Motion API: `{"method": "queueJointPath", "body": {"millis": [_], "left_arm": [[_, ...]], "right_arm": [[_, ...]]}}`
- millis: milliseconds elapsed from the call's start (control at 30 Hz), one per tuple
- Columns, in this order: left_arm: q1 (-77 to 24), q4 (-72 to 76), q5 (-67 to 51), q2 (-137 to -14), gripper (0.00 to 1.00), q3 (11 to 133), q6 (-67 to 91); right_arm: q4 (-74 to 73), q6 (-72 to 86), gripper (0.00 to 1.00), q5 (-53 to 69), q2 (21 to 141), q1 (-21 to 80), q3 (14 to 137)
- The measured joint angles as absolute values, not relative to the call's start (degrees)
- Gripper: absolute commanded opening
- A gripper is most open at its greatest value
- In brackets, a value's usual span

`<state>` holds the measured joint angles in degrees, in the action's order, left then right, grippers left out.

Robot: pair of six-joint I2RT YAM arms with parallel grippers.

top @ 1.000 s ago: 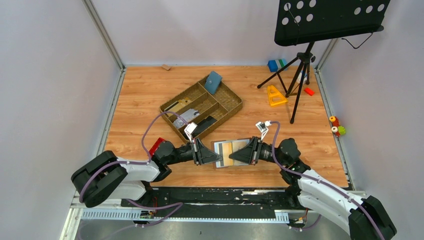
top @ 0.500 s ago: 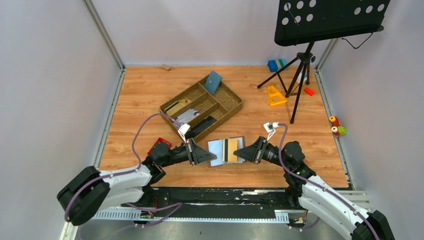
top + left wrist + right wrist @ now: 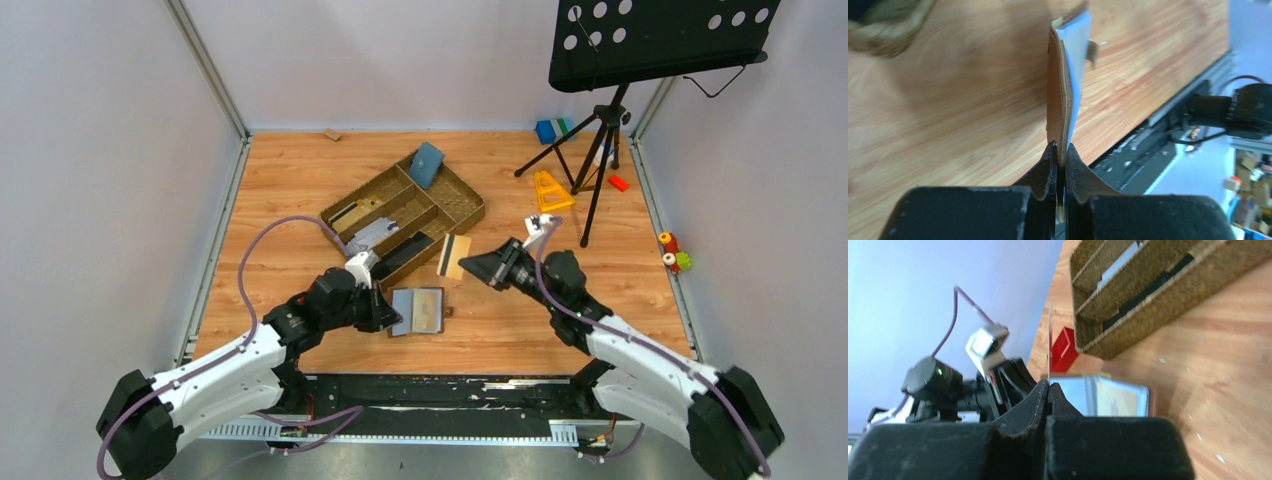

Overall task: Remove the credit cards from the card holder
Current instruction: Place the credit card in the storage box.

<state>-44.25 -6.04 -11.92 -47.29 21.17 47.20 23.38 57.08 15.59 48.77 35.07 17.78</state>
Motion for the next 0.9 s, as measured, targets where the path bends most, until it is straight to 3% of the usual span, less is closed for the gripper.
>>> {"method": "queueJointPath", "body": {"millis": [467,900], "left_arm": [[-43.9,-29.3,2.2,-39.7,0.00,23.3,46.3],[-43.1,-35.4,5.6,-17.1,0.00,9.2,61.2]], "right_arm": [[19.7,67.5,0.00,-14.3,87.9,52.4,57.3],[19.4,75.2,0.00,-22.0,112.3,53.5,75.9]]}}
